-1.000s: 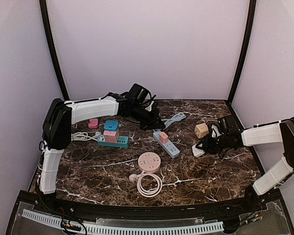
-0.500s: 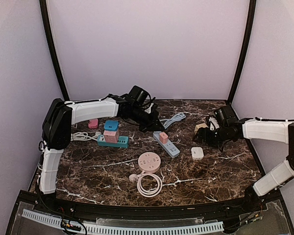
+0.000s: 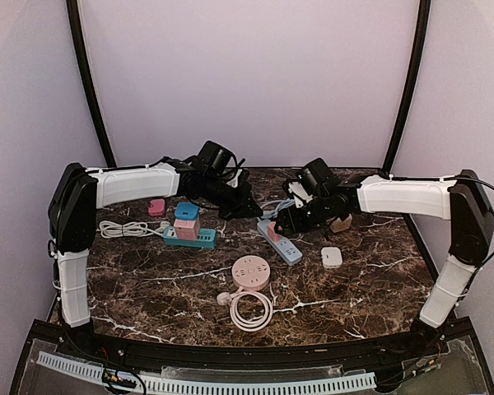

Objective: Pull the plug off the socket

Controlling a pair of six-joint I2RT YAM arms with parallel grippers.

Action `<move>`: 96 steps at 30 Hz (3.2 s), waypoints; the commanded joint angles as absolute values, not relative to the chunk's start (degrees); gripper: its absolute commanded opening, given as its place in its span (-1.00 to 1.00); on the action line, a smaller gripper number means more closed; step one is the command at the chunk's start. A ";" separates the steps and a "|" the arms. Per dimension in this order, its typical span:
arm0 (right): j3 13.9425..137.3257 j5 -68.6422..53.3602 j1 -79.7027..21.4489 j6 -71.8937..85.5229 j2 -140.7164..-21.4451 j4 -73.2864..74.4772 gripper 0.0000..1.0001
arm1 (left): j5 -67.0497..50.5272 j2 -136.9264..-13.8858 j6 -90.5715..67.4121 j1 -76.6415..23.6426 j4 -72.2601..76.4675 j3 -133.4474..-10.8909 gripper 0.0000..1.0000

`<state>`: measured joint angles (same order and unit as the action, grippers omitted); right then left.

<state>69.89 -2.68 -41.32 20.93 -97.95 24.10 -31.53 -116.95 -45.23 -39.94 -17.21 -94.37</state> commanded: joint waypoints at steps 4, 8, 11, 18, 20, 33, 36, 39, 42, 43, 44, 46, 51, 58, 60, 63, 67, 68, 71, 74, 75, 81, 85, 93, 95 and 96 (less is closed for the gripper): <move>80.97 -0.20 -43.59 14.95 -108.33 28.88 0.27 | -29.94 -110.39 -46.74 -36.84 -13.26 -86.54 -1.00; 84.35 1.91 -43.59 13.32 -111.90 29.22 0.13 | -30.34 -110.30 -47.06 -36.30 -11.97 -85.29 -1.00; 86.31 2.37 -43.60 12.46 -114.51 29.52 0.00 | -30.85 -111.07 -47.45 -35.94 -11.01 -85.67 -1.00; 85.40 3.61 -44.15 12.66 -114.52 29.88 -0.45 | -34.00 -115.87 -49.60 -35.68 -7.65 -88.64 -1.00; 84.52 3.84 -44.43 13.24 -113.63 30.01 -0.57 | -35.44 -117.62 -50.99 -35.68 -5.38 -89.05 -1.00; 79.98 5.26 -47.74 18.83 -109.79 29.77 -0.80 | -39.44 -131.52 -55.00 -35.81 -0.18 -96.79 -1.00; 80.44 5.38 -48.15 19.22 -110.55 29.82 -0.81 | -39.63 -133.45 -55.08 -36.28 -0.26 -98.38 -1.00; 81.20 5.59 -48.34 19.25 -111.04 29.99 -0.81 | -39.80 -135.11 -54.63 -36.84 -1.26 -99.71 -1.00; 81.80 6.40 -48.34 19.16 -111.26 30.32 -0.81 | -40.04 -135.76 -54.30 -37.63 -1.87 -99.41 -1.00; 81.89 6.54 -48.34 19.00 -111.31 30.28 -0.81 | -40.15 -135.73 -54.18 -37.86 -2.01 -99.23 -1.00; 82.03 6.68 -48.34 18.91 -111.40 30.36 -0.81 | -40.20 -135.71 -54.07 -37.96 -2.28 -98.86 -1.00; 82.15 7.06 -48.34 18.73 -111.64 30.48 -0.81 | -40.29 -135.66 -53.92 -38.26 -2.54 -98.20 -1.00; 82.60 7.94 -48.34 18.51 -112.04 30.42 -0.81 | -40.65 -134.88 -53.21 -38.98 -3.82 -96.74 -1.00; 84.26 9.14 -48.34 18.28 -112.61 30.58 -0.83 | -37.08 -134.43 -49.61 -39.18 -12.29 -96.36 -1.00; 84.86 9.62 -48.34 18.20 -112.52 30.70 -0.82 | -36.38 -134.43 -48.60 -39.15 -14.77 -96.40 -1.00; 86.04 10.01 -48.21 17.87 -112.79 30.72 -0.83 | -36.17 -134.25 -47.70 -39.20 -17.18 -96.10 -1.00; 87.00 9.59 -48.16 17.89 -113.58 30.97 -0.83 | -36.88 -133.93 -47.42 -39.38 -16.82 -95.57 -1.00; 86.97 9.28 -48.16 17.92 -113.63 30.77 -0.83 | -36.90 -134.03 -47.36 -39.55 -16.80 -95.64 -1.00; 86.99 9.01 -48.16 18.02 -113.72 30.63 -0.84 | -36.47 -134.67 -47.34 -39.71 -17.28 -96.87 -1.00; 87.26 9.16 -48.16 17.94 -113.58 30.61 -0.84 | -36.38 -135.78 -47.52 -39.98 -17.65 -98.02 -1.00; 87.35 9.20 -48.16 17.81 -113.44 30.52 -0.84 | -36.34 -136.01 -47.21 -40.12 -18.34 -98.75 -1.00; 86.42 10.22 -48.16 17.60 -112.02 28.90 -0.85 | -34.97 -137.76 -46.53 -40.73 -21.50 -99.88 -1.00; 84.67 10.43 -48.11 17.86 -110.87 26.95 -0.86 | -32.48 -138.82 -45.89 -40.83 -24.44 -100.67 -1.00; 80.27 10.25 -46.56 20.64 -107.65 23.85 -0.88 | -27.68 -141.21 -43.77 -41.54 -30.03 -100.86 -1.00; 78.73 10.16 -46.41 21.29 -106.59 22.75 -0.88 | -27.20 -141.51 -43.49 -41.56 -30.41 -100.25 -1.00; 78.05 10.31 -46.41 21.57 -106.20 22.39 -0.88 | -26.93 -141.55 -43.37 -41.52 -30.63 -99.81 -1.00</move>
<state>79.92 8.38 -47.48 19.38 -110.93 29.23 -35.27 -135.44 -45.54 -40.60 -18.76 -103.81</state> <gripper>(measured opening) 0.251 0.004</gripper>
